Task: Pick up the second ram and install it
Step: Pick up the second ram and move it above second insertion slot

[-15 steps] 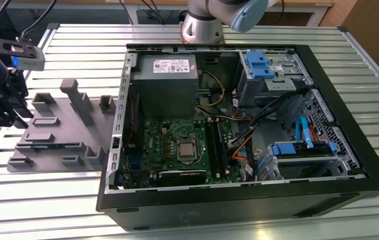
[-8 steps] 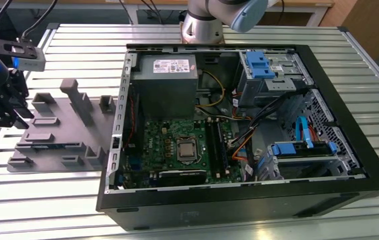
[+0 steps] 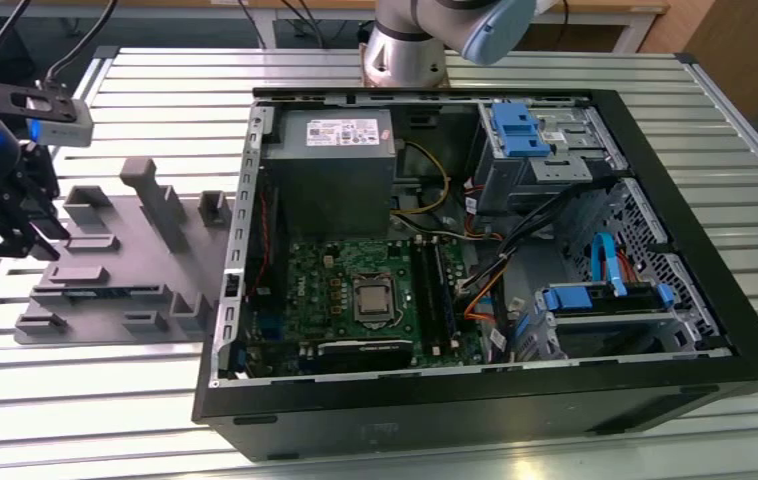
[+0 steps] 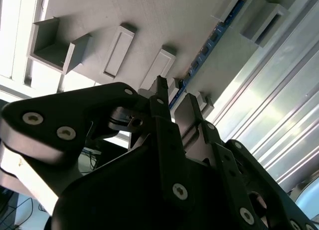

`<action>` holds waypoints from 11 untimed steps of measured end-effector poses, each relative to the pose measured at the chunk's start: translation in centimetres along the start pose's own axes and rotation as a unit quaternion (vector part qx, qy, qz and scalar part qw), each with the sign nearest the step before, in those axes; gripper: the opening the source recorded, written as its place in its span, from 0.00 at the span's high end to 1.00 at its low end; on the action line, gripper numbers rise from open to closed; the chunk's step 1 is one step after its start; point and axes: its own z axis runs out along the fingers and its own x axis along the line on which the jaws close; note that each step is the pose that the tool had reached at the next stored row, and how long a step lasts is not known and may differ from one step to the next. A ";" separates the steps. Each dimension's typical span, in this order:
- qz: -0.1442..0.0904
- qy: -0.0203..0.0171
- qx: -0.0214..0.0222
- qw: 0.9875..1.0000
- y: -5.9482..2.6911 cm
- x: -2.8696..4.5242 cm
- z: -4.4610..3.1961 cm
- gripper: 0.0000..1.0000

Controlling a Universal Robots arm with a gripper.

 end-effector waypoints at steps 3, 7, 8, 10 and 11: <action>0.000 0.000 0.000 1.000 -0.01 0.07 0.15 0.67; 0.000 0.000 0.001 1.000 -0.02 0.14 0.26 0.67; 0.000 0.000 0.001 1.000 -0.02 0.15 0.29 0.67; 0.000 0.000 0.001 1.000 -0.02 0.20 0.35 0.67; 0.000 0.000 0.001 1.000 -0.03 0.22 0.38 0.67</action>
